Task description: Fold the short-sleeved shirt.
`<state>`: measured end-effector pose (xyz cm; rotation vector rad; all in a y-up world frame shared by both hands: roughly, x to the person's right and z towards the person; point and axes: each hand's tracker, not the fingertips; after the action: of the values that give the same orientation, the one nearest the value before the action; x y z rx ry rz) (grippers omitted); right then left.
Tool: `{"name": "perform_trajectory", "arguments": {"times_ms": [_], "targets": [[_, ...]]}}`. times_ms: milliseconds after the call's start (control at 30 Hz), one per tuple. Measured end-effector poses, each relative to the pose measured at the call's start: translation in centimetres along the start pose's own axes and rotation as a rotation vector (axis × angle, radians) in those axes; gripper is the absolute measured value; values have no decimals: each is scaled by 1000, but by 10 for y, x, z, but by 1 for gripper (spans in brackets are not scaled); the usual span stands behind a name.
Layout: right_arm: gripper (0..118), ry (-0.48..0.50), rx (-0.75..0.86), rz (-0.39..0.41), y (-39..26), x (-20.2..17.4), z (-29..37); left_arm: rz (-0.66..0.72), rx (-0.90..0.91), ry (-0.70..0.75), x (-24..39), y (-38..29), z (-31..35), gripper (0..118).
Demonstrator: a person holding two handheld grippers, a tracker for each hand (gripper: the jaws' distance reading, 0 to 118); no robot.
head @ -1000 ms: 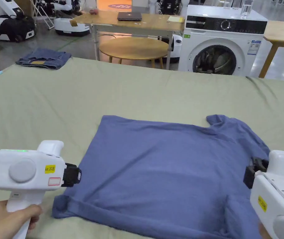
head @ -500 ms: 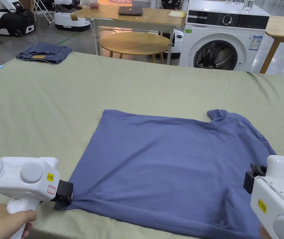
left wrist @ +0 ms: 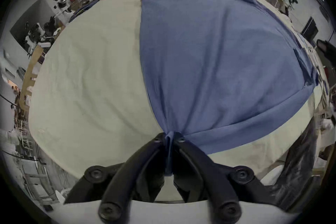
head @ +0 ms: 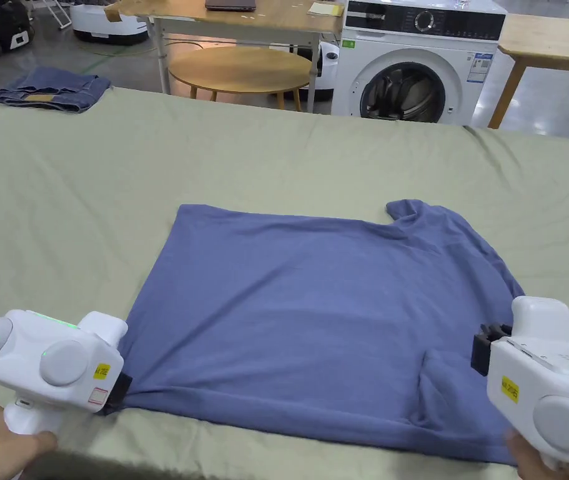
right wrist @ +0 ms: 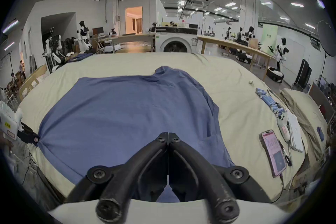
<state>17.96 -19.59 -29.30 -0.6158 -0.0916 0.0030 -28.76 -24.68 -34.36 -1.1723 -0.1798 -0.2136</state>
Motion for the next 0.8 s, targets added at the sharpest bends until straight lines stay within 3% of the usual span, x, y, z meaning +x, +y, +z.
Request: {"name": "perform_trajectory", "arguments": {"times_ms": [100, 167, 200, 233, 567, 667, 700, 767, 800], "targets": [[3, -73, -87, 49, 4, 10, 6, 38, 8, -32, -8, -1, 1, 1], [30, -107, -150, 74, 7, 19, 6, 58, 16, -43, -11, -3, 1, 1], [51, -114, -174, 74, 5, 26, 3, 66, 19, -48, -12, -4, 1, 1], [58, -117, -209, 73, 3, 34, 1, 73, 22, -51, -13, -5, 0, 1], [56, -106, -512, -13, -41, 86, -21, 132, 37, -84, -22, -8, -1, 1], [43, -36, -543, -73, -59, 90, -32, 135, 36, -83, -22, -8, -2, 1], [37, -55, -520, -65, -58, 88, -30, 133, 36, -81, -21, -8, -2, 1], [10, -39, -511, -34, -53, 87, -28, 128, 36, -75, -21, -8, -2, 1], [9, 0, -506, -40, -52, 86, -27, 127, 37, -72, -20, -8, -2, 1]]}}
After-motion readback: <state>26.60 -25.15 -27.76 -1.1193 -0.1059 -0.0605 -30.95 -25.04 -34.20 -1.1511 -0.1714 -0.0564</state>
